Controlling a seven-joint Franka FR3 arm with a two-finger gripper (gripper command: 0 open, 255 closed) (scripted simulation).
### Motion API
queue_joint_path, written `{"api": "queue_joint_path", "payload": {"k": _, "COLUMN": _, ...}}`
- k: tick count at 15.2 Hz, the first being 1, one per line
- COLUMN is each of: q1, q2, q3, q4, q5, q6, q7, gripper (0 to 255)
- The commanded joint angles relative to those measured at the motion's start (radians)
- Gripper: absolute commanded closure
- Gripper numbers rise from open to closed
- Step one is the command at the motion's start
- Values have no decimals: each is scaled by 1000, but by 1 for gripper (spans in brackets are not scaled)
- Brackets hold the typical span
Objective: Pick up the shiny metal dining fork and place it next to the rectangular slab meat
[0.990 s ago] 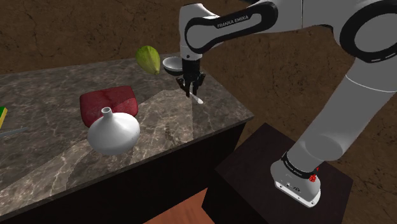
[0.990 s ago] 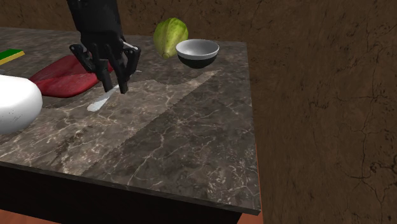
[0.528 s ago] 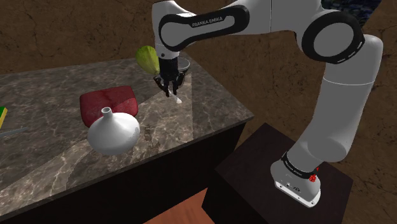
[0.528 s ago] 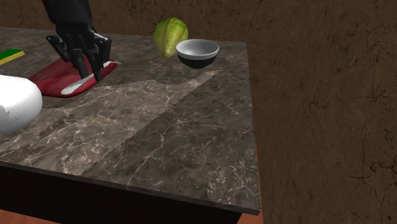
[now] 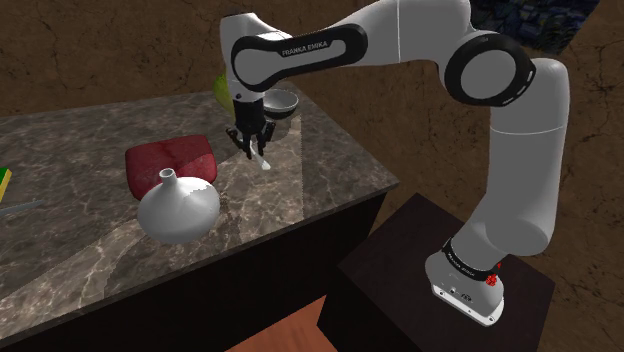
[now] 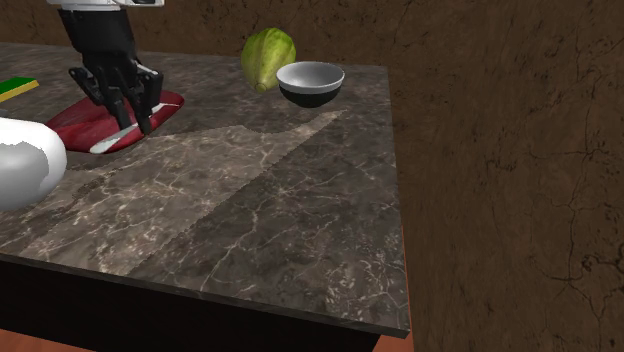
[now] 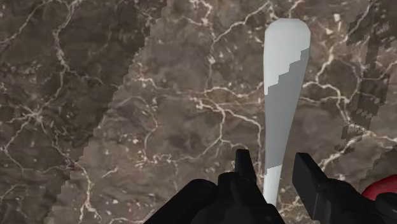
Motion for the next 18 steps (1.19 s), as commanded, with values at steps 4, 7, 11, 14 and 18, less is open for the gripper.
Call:
{"api": "queue_joint_path", "payload": {"k": 4, "q1": 0, "q2": 15, "q3": -3, "q4": -48, "q5": -5, "q6": 63, "q7": 0, "gripper": 255}}
{"api": "queue_joint_path", "payload": {"k": 7, "q1": 0, "q2": 28, "q3": -5, "q4": -69, "q5": -8, "q6": 97, "q7": 0, "gripper": 255}}
{"api": "queue_joint_path", "payload": {"k": 11, "q1": 2, "q2": 48, "q3": -9, "q4": -94, "q5": -14, "q6": 141, "q7": 0, "gripper": 255}}
{"api": "queue_joint_path", "payload": {"k": 14, "q1": 3, "q2": 64, "q3": -12, "q4": -110, "q5": -19, "q6": 173, "q7": 1, "gripper": 255}}
{"api": "queue_joint_path", "payload": {"k": 18, "q1": 3, "q2": 67, "q3": -12, "q4": -112, "q5": -19, "q6": 177, "q7": 1, "gripper": 255}}
